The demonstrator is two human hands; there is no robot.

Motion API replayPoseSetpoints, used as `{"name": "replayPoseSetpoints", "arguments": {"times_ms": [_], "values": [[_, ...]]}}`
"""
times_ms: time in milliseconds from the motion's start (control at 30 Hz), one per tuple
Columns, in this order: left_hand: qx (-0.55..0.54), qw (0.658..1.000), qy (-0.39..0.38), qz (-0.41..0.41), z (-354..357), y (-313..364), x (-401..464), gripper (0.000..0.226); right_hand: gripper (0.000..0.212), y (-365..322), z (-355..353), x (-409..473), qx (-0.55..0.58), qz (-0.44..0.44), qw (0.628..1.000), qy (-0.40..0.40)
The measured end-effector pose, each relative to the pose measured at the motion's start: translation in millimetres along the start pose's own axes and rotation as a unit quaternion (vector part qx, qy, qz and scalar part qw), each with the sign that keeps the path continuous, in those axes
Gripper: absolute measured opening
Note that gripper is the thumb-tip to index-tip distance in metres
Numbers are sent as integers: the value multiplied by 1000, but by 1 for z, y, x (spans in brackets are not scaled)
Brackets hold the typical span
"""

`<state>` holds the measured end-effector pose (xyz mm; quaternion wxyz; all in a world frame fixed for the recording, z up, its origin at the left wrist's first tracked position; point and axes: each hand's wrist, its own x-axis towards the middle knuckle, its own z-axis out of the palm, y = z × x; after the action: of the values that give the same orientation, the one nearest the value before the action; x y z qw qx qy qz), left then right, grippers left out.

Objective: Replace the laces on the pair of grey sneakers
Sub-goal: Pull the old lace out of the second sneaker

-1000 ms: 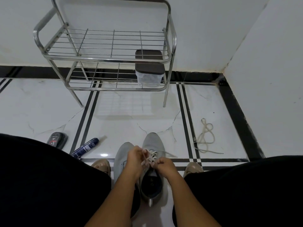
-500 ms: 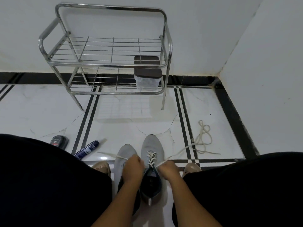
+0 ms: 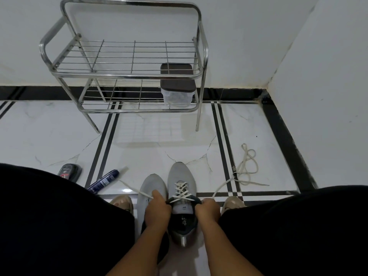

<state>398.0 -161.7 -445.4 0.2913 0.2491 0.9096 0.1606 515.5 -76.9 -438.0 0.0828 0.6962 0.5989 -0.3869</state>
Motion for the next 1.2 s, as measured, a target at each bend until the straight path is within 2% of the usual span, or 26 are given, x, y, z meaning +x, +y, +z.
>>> {"name": "replayPoseSetpoints", "arguments": {"times_ms": [100,167,267,367,467,500,533,567,600,633,667,700,733,767,800,833,867,900,933,1000,1067,1133,1167,1200], "values": [[48,998,-34,32,-2,5,0,24,16,4,5,9,45,35,998,-40],[100,992,-14,69,0,11,-1,33,7,4,8,10,41,15,997,-66],[171,965,41,194,10,20,-2,35,16,0,3,0,1,-35,997,-63],[228,931,27,283,15,32,-1,26,19,1,4,1,-3,-46,997,-66],[268,926,1,268,21,29,3,26,20,1,3,2,-5,-54,996,-72],[250,935,-4,254,23,28,7,25,17,1,2,2,-6,-54,996,-73],[190,954,3,231,21,29,8,23,11,2,1,1,-11,-53,996,-72],[78,981,17,176,15,32,10,20,17,3,0,4,-10,-45,997,-68],[-109,990,41,74,4,36,11,20,26,4,0,6,-6,-37,997,-66],[-294,952,73,-47,-8,39,16,24,31,4,-1,7,-1,-27,998,-63],[-475,861,92,-154,-20,39,19,30,33,3,-2,7,4,-23,998,-61],[-591,772,85,-217,-27,33,20,32,34,1,-2,6,6,-24,998,-61],[-626,746,58,-221,-31,29,19,32,34,0,-2,5,4,-27,998,-62],[-529,829,27,-182,-32,29,21,31,33,-1,-2,3,4,-31,997,-67],[-369,925,-11,-92,-29,28,18,30,30,-1,-1,2,3,-34,997,-71],[-176,983,-49,-8,-22,27,17,30,25,-1,0,2,-1,-37,997,-75],[-15,996,-65,61,-14,27,15,29,20,-1,1,1,-8,-39,996,-76],[80,986,-74,125,-7,28,11,27,19,-1,1,1,-11,-39,996,-75],[118,976,-72,166,-3,33,4,23,22,0,2,2,-12,-41,996,-74],[157,967,-50,194,2,41,-4,19,24,-1,2,2,-12,-46,996,-75],[179,965,-14,190,2,40,-7,23,12,-1,3,2,-20,-53,996,-73],[165,975,-10,148,4,36,-2,23,14,1,4,3,-22,-55,996,-71],[66,991,7,113,5,35,2,23,11,1,3,3,-21,-53,996,-73],[-70,996,18,42,1,38,5,23,14,2,2,4,-15,-48,996,-74]]}}
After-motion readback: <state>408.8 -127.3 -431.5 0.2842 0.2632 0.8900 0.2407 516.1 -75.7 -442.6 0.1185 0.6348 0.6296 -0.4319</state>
